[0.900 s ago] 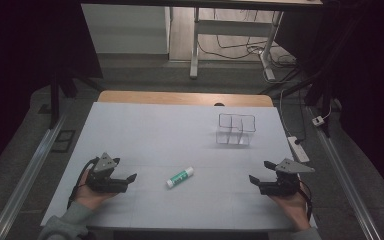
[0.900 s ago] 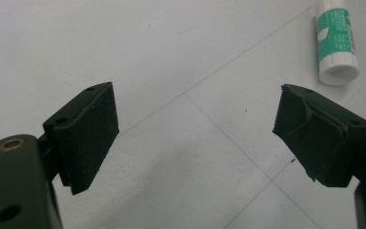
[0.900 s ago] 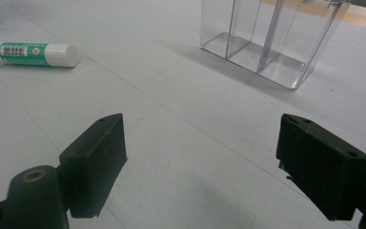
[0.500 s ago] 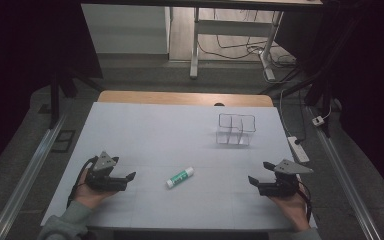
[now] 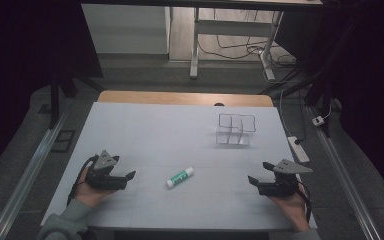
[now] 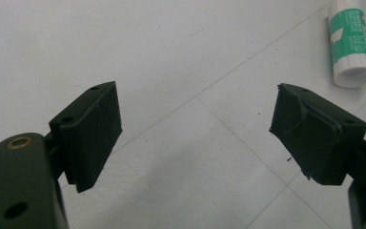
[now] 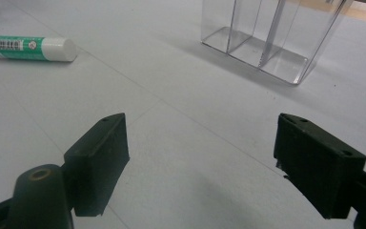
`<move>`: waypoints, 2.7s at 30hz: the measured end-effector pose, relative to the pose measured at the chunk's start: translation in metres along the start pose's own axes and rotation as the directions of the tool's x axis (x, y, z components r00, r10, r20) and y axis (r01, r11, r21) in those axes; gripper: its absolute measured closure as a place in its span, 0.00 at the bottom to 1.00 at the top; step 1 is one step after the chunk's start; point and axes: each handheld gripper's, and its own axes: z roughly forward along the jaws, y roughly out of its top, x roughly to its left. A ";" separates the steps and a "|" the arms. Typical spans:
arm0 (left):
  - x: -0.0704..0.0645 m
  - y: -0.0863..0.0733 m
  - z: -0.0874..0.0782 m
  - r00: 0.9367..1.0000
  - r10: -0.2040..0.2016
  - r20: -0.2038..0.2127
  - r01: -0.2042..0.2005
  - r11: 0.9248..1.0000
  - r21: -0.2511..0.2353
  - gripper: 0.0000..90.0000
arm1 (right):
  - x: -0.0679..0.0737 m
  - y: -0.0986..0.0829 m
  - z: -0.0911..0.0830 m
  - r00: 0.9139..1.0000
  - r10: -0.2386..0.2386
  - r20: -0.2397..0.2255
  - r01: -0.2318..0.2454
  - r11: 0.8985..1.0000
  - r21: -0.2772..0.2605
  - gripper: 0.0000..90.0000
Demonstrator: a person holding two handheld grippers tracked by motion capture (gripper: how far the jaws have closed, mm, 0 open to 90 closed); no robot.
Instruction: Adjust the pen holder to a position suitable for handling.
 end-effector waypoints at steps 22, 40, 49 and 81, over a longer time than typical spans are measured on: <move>-0.002 0.000 0.005 1.000 0.015 -0.013 -0.014 1.000 0.027 0.19 | 0.003 0.030 0.012 1.000 0.005 0.028 -0.005 1.000 -0.019 0.25; 0.000 -0.001 0.004 1.000 0.009 -0.011 -0.008 1.000 0.026 0.18 | -0.021 0.073 0.029 0.996 0.045 0.080 -0.044 0.999 -0.021 0.26; -0.001 -0.001 0.005 1.000 0.009 -0.008 -0.009 0.999 0.033 0.19 | -0.030 0.073 0.039 0.992 0.071 0.104 -0.072 0.997 0.006 0.29; -0.001 -0.002 0.008 1.000 0.017 0.006 -0.017 0.998 0.052 0.19 | -0.100 0.090 0.064 0.949 0.176 0.260 -0.195 0.980 0.047 0.84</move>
